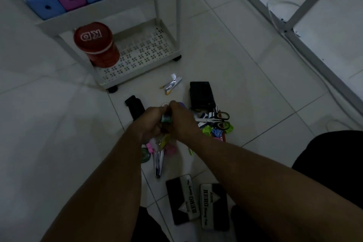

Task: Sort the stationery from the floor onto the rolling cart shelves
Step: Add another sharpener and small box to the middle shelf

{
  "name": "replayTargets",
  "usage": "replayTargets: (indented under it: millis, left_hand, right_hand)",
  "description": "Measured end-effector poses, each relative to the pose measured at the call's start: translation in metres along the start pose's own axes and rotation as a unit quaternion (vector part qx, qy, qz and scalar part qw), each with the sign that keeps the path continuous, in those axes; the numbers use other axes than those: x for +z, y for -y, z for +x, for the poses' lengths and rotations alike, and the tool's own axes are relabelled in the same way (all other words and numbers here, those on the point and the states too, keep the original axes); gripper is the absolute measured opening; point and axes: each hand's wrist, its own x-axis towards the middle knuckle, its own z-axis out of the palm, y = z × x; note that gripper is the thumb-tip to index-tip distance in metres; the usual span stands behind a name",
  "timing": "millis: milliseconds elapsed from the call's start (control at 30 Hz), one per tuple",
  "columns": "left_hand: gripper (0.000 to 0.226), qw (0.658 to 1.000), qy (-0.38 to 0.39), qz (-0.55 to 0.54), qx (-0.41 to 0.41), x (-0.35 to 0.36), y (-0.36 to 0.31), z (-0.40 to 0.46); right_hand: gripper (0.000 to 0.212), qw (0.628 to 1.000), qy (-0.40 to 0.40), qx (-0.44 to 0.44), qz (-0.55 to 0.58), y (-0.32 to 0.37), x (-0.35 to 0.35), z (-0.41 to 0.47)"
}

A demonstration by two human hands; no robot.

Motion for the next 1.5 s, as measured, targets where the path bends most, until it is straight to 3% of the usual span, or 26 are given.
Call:
replayTargets:
  millis: [67,200,400,567,767,867,967,1233,1500]
  left_hand:
    - [0.040,0.995,0.054,-0.074,-0.033,-0.007,-0.001,-0.005]
    - [0.027,0.989,0.061,-0.131,-0.027,-0.019,-0.007,-0.016]
    - [0.033,0.980,0.058,-0.188,0.027,-0.025,-0.023,-0.028]
    - [0.033,0.964,0.070,-0.238,0.094,-0.030,-0.051,-0.050]
    - [0.037,0.927,0.113,-0.329,0.139,-0.037,-0.090,-0.071]
    - [0.041,0.923,0.118,-0.325,0.169,-0.038,-0.112,-0.081]
    - [0.037,0.923,0.110,-0.312,0.194,-0.036,-0.127,-0.090]
    - [0.029,0.868,0.163,-0.371,0.288,-0.024,-0.160,-0.100]
    - [0.029,0.865,0.143,-0.351,0.330,-0.012,-0.171,-0.106]
  right_hand:
    - [0.045,0.999,0.032,-0.001,-0.029,-0.002,-0.008,0.006]
    - [0.058,0.997,0.051,-0.056,-0.008,0.000,-0.018,0.012]
    - [0.044,0.987,0.106,-0.123,-0.009,0.017,-0.058,0.032]
    - [0.051,0.967,0.151,-0.202,-0.037,0.060,-0.099,0.057]
    - [0.048,0.960,0.138,-0.243,-0.013,0.104,-0.136,0.082]
    - [0.046,0.960,0.127,-0.248,0.010,0.120,-0.154,0.091]
    - [0.046,0.948,0.139,-0.285,-0.037,0.137,-0.172,0.097]
    - [0.044,0.931,0.134,-0.337,-0.039,0.180,-0.206,0.114]
    - [0.043,0.927,0.158,-0.332,-0.071,0.192,-0.222,0.123]
